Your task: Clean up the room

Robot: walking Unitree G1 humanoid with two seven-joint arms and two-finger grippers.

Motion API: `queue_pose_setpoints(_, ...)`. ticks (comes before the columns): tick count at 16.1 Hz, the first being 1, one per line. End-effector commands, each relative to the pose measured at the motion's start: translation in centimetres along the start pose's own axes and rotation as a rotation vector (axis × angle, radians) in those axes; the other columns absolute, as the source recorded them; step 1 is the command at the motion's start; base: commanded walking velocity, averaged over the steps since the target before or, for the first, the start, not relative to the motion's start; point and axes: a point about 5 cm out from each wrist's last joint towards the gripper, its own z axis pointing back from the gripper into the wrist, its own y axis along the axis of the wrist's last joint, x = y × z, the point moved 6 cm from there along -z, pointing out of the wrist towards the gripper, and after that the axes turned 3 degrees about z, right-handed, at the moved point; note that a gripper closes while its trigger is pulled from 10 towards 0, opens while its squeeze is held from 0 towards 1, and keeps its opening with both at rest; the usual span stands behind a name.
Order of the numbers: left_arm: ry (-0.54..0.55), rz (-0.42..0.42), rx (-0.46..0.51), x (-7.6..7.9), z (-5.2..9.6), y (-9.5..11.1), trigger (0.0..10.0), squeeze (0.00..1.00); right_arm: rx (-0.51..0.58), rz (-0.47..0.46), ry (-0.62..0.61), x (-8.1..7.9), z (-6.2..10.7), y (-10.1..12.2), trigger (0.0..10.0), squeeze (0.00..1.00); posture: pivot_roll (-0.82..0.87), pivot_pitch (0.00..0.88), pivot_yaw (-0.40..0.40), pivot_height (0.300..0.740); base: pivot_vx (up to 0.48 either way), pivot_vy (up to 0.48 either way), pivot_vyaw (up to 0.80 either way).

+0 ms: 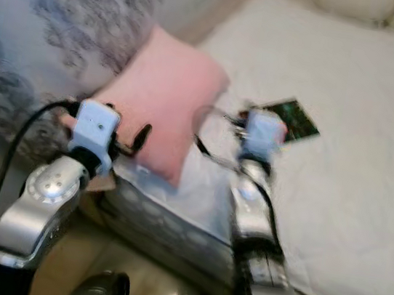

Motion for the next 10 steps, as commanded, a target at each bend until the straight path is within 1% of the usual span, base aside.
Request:
queue_pose_setpoints(1, 0.028, 0.059, -0.003, -0.3, -0.5, -0.2, 10.0, 0.00, 0.031, -0.006, -0.016, 0.9, 0.8, 0.7, 10.0, 0.00, 0.04, 0.000, 0.025, 0.740, 0.000, 0.000, 0.00)
queue_pose_setpoints(2, 0.082, 0.149, -0.050, -1.2, -1.5, -1.8, 10.0, 0.00, 0.024, 0.002, 0.000, 2.2, 3.8, -0.1, 10.0, 0.00, 0.01, 0.000, 0.033, 0.740, 0.000, 0.000, 0.00)
queue_pose_setpoints(3, 0.114, 0.192, -0.090, -2.0, -2.1, -3.3, 10.0, 0.00, -0.074, -0.019, -0.035, 3.3, 5.6, -2.2, 10.0, 0.00, -0.01, 0.000, 0.040, 0.740, 0.000, 0.000, 0.00)
queue_pose_setpoints(4, 0.123, 0.207, -0.100, -2.3, -2.3, -3.7, 10.0, 0.00, -0.116, -0.030, -0.059, 3.8, 6.0, -3.1, 10.0, 0.00, -0.03, 0.000, 0.047, 0.740, 0.000, 0.000, 0.00)
queue_pose_setpoints(5, 0.123, 0.207, -0.100, -2.3, -2.3, -3.7, 10.0, 0.00, -0.116, -0.030, -0.059, 3.8, 6.0, -3.1, 10.0, 0.00, -0.03, 0.000, 0.047, 0.740, 0.000, 0.000, 0.00)
queue_pose_setpoints(6, 0.111, 0.149, -0.059, -2.8, -2.9, -3.4, 10.0, 0.00, -0.207, -0.041, -0.118, 5.0, 6.5, -4.1, 10.0, 0.00, -0.07, 0.000, 0.045, 0.740, 0.000, 0.000, 0.00)
queue_pose_setpoints(7, 0.096, 0.136, -0.038, -2.8, -3.2, -3.1, 10.0, 0.00, -0.231, -0.076, -0.122, 5.0, 6.4, -4.2, 10.0, 1.00, -0.07, 0.000, 0.045, 0.740, 0.000, 0.000, 0.00)
queue_pose_setpoints(8, 0.040, 0.086, 0.009, -1.7, -3.9, -2.1, 10.0, 0.00, -0.226, -0.144, -0.105, 4.7, 5.8, -3.5, 10.0, 1.00, -0.06, 0.000, 0.051, 0.740, 0.000, 0.000, 0.00)
queue_pose_setpoints(9, 0.015, 0.043, 0.018, -1.1, -4.0, -1.9, 10.0, 0.00, -0.231, -0.166, -0.119, 4.8, 5.6, -3.6, 10.0, 1.00, -0.06, 0.000, 0.053, 0.740, 0.000, 0.000, 0.00)
queue_pose_setpoints(10, 0.002, 0.007, 0.019, -0.9, -3.9, -1.8, 10.0, 0.00, -0.238, -0.165, -0.122, 4.7, 5.5, -3.7, 10.0, 1.00, -0.06, 0.000, 0.052, 0.740, 0.000, 0.000, 0.00)
